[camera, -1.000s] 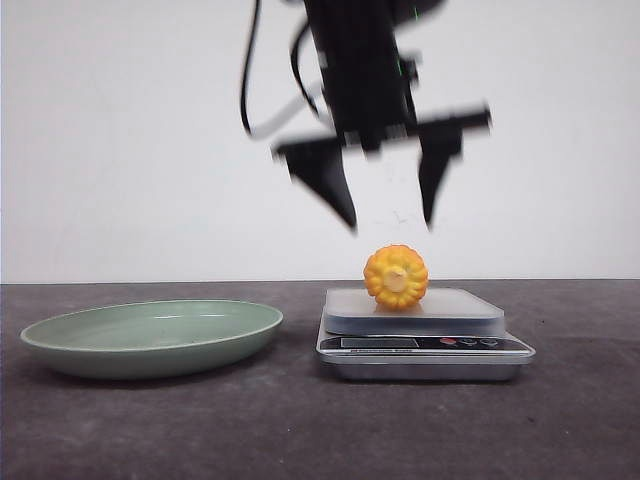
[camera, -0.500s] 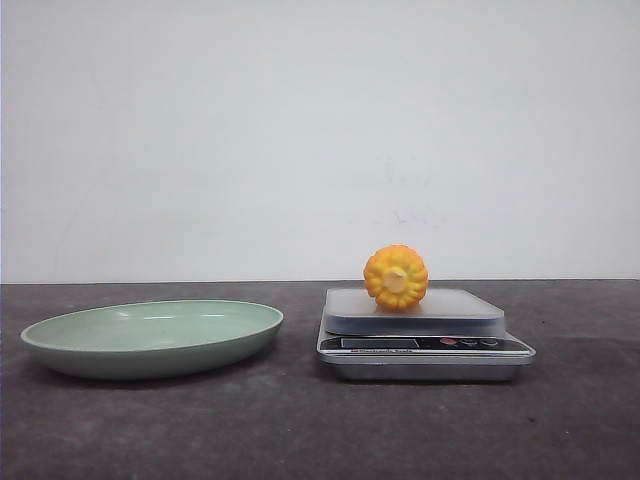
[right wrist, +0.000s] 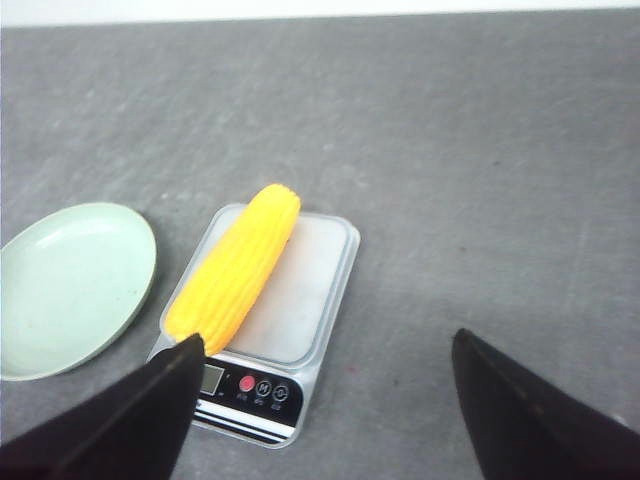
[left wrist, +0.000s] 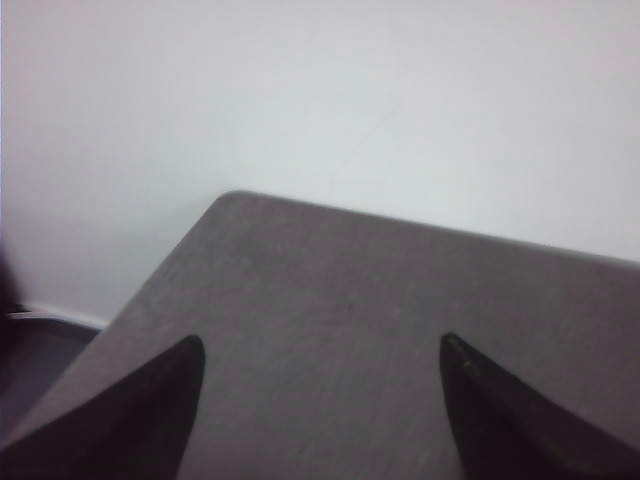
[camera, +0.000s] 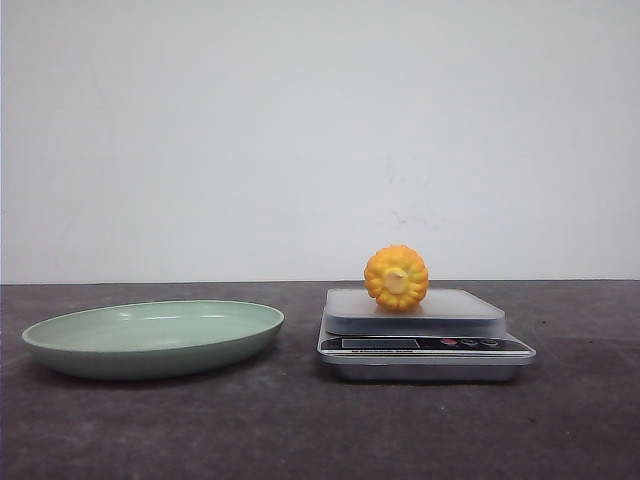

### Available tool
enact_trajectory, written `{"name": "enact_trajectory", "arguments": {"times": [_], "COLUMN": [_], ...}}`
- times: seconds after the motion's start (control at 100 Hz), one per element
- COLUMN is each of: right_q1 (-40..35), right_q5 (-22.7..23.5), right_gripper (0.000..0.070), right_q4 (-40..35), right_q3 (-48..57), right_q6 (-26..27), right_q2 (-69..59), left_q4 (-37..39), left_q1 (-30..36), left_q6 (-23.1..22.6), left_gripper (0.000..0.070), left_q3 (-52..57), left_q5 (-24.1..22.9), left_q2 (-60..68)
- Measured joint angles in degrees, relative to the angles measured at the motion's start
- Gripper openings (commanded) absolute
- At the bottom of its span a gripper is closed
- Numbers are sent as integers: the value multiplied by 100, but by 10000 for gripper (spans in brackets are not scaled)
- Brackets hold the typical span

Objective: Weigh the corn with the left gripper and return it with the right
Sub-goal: 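Lower the corn onto the scale, open the left gripper and withdraw, then lower the right gripper onto the corn on the scale and close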

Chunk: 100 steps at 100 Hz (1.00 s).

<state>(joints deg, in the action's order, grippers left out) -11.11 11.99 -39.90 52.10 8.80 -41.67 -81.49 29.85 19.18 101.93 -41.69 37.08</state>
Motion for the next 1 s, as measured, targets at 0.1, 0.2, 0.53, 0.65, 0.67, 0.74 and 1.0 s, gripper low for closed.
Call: {"name": "enact_trajectory", "arguments": {"times": [0.1, 0.2, 0.53, 0.65, 0.67, 0.74, 1.0], "right_q1": [-162, -363, -1340, -1672, -1718, -1840, -2028], "right_q5": [0, 2, -48, -254, -297, -420, -752], "right_gripper": [499, 499, 510, 529, 529, 529, 528], "right_q4": [136, 398, 1655, 1996, 2006, 2009, 2006], "right_q3": [0, 0, 0, 70, 109, 284, 1014], "right_q6": [0, 4, 162, 284, 308, 348, 468], "right_q2": [-223, -492, -1891, -2588, -2715, -3161, -4544], "left_q4": [0, 0, 0, 0, 0, 2, 4], "left_q1": [-26, -85, -516, -763, -785, -831, -831], "left_q6": [162, 350, 935, 979, 981, 979, 837], "left_gripper": [435, 435, 437, 436, 436, 436, 435], "left_q3": [-387, -844, -2776, -3217, -3259, -3333, -3344], "left_q5": [146, 343, 1808, 2096, 2109, 2146, 2212], "left_q2": [-629, -1222, -2435, -2446, -2446, -2446, -2446]}}
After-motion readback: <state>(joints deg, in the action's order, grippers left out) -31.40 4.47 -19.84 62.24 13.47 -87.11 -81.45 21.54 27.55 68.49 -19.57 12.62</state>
